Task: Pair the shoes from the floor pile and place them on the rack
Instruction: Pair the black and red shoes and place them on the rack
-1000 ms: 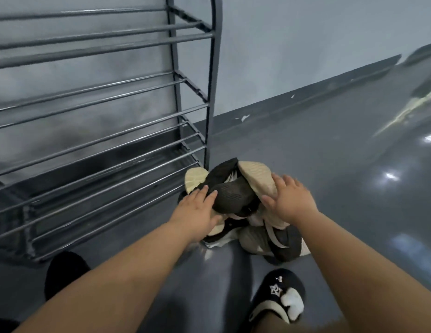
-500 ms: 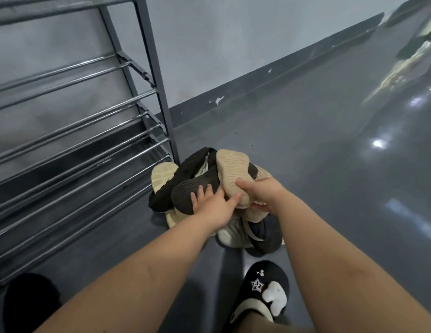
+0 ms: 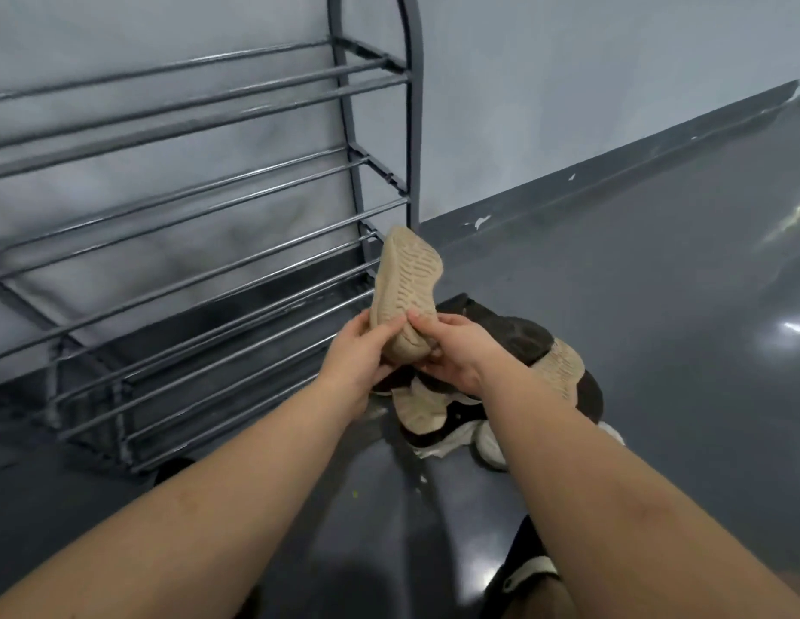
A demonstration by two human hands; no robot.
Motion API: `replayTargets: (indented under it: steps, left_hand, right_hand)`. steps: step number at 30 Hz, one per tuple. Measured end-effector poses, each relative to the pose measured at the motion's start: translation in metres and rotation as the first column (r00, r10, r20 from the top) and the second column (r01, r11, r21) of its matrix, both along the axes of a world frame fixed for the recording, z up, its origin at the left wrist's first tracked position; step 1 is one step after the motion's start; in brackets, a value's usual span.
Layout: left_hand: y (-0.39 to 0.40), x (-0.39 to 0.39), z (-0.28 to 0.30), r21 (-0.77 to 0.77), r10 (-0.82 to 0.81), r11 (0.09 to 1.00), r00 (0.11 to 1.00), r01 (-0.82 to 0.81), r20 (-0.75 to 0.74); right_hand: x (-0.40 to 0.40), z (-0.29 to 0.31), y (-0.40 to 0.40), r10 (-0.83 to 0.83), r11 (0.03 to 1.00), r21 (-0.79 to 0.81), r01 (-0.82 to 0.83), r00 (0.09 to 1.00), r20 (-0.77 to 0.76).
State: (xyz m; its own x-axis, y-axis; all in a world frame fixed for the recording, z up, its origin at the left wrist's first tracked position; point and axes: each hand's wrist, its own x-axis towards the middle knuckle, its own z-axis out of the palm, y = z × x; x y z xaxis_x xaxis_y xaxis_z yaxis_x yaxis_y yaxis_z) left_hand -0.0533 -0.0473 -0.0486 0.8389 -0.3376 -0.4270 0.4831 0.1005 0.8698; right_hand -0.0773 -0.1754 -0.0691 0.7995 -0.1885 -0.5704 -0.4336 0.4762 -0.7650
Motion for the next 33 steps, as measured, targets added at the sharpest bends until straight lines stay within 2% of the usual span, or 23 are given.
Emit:
replayTargets:
  steps: [6,8,11,15,17,19,21,22,24,27,30,33]
  left_hand:
    - [0.118,-0.006,0.002,0.118,0.076,0.989,0.991,-0.089,0.107]
    - [0.147,-0.018,-0.002,0.129,0.050,0.989,0.982,-0.074,0.181]
    - [0.178,-0.035,-0.015,0.310,-0.040,0.948,0.942,-0.069,0.332]
    - [0.217,-0.042,-0.033,0.360,-0.046,0.928,0.929,-0.096,0.368]
    - [0.229,-0.039,-0.036,0.316,0.080,0.933,0.954,-0.174,0.287]
    - [0.231,-0.034,-0.032,0.231,0.187,0.956,0.982,-0.182,-0.001]
    - [0.235,-0.034,-0.029,0.111,0.154,0.985,0.951,-0.129,-0.266]
    - [0.235,-0.034,-0.029,0.028,0.132,0.991,0.935,-0.131,-0.330]
    - [0.238,-0.033,-0.043,-0.066,0.183,0.975,0.929,-0.214,-0.321]
    - [0.233,-0.031,-0.058,-0.072,0.285,0.950,0.938,-0.304,-0.196]
    - [0.230,-0.028,-0.068,-0.120,0.305,0.934,0.925,-0.337,-0.228]
    - [0.235,-0.028,-0.077,-0.112,0.288,0.937,0.911,-0.332,-0.296]
  right_hand:
    - [0.013,0.003,0.108,0.125,0.990,0.061,-0.124,0.992,-0.021]
    - [0.012,0.003,0.133,0.199,0.980,0.032,-0.198,0.979,-0.051]
    - [0.005,-0.003,0.169,0.300,0.953,-0.006,-0.303,0.948,-0.108]
    - [0.004,-0.008,0.203,0.367,0.930,0.006,-0.368,0.924,-0.108]
    - [0.005,-0.009,0.213,0.398,0.917,0.039,-0.397,0.912,-0.101]
    - [0.004,-0.011,0.221,0.431,0.901,0.101,-0.422,0.897,-0.101]
    - [0.004,-0.015,0.228,0.475,0.879,0.112,-0.464,0.873,-0.112]
    - [0.004,-0.018,0.229,0.500,0.866,0.074,-0.495,0.857,-0.128]
    - [0.003,-0.023,0.226,0.513,0.852,-0.027,-0.523,0.844,-0.154]
    - [0.004,-0.032,0.220,0.460,0.887,0.006,-0.461,0.885,-0.076]
    - [0.005,-0.042,0.223,0.413,0.910,0.072,-0.407,0.905,-0.104]
    - [0.001,-0.054,0.221,0.431,0.888,-0.069,-0.455,0.875,-0.223]
